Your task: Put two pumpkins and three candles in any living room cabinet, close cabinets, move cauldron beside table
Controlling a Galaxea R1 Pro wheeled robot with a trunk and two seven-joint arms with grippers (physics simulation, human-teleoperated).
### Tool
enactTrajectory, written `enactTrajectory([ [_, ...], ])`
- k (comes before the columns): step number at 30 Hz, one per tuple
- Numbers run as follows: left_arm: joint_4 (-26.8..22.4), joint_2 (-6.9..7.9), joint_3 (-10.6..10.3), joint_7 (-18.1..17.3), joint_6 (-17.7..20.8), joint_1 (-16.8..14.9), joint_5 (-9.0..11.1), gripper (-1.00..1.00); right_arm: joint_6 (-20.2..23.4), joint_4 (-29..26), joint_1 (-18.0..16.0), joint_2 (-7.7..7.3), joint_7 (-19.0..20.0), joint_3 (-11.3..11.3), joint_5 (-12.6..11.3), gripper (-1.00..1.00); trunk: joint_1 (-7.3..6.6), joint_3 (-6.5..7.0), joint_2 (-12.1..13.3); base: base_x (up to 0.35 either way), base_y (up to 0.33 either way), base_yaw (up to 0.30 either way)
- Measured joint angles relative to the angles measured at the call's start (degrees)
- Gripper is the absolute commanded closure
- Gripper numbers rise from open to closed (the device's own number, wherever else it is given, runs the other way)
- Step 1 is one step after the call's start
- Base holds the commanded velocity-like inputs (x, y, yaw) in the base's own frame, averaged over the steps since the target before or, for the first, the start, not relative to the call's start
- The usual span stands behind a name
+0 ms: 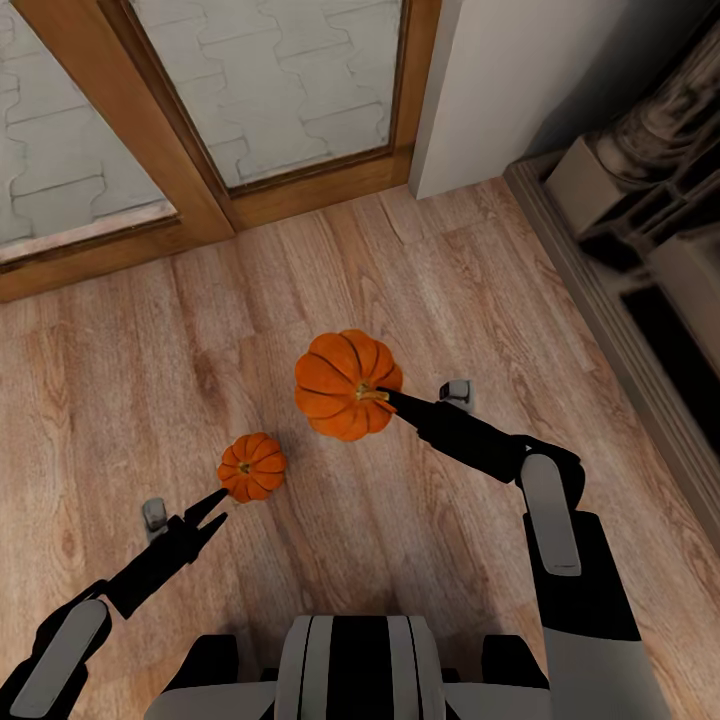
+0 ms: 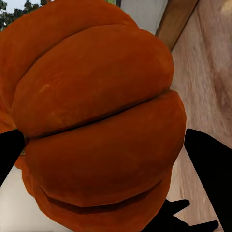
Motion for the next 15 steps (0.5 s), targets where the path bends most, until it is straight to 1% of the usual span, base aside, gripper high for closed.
enactTrajectory([
  [1,-0.5,-0.02,0.0,0.1,0.0,0.0,0.1,-1.0,0.0,0.0,0.0,-0.02,0.0,0.0,0.0,1.0,0.0,0.0,0.0,0.0,0.0,0.0],
  [2,-2.1,-0.17,0.0,0.8,0.1,0.0,0.0,-1.0,0.0,-0.1,0.0,-0.05,0.0,0.0,0.0,1.0,0.0,0.0,0.0,0.0,0.0,0.0],
  [4,-4.5,-0.36,-0.1,4.9,0.1,0.0,0.1,-1.0,0.0,-0.1,0.1,-0.08,0.0,-0.1,0.0,1.0,0.0,0.0,0.0,0.0,0.0,0.0],
  [6,-6.6,-0.4,-0.1,9.9,0.1,0.0,0.3,-1.0,0.0,-0.1,0.0,-0.13,0.0,-0.1,0.0,1.0,0.0,0.0,0.0,0.0,0.0,0.0],
  [8,-7.7,-0.45,0.0,11.9,0.0,0.0,0.4,-1.0,0.0,-0.1,0.0,-0.16,0.0,-0.1,-0.1,1.0,0.0,0.0,0.0,0.0,0.0,0.0],
  [10,-8.0,-0.47,0.0,12.4,-0.1,0.0,0.4,-1.0,0.0,-0.1,0.0,-0.14,0.0,-0.2,-0.1,1.0,0.03,-0.02,0.0,0.0,0.0,0.0],
  [15,-8.1,-0.47,0.0,12.3,-0.4,0.0,0.3,-1.0,0.0,-0.1,0.0,-0.07,0.0,-0.1,-0.1,1.0,0.1,-0.02,-0.1,0.0,0.0,0.0],
])
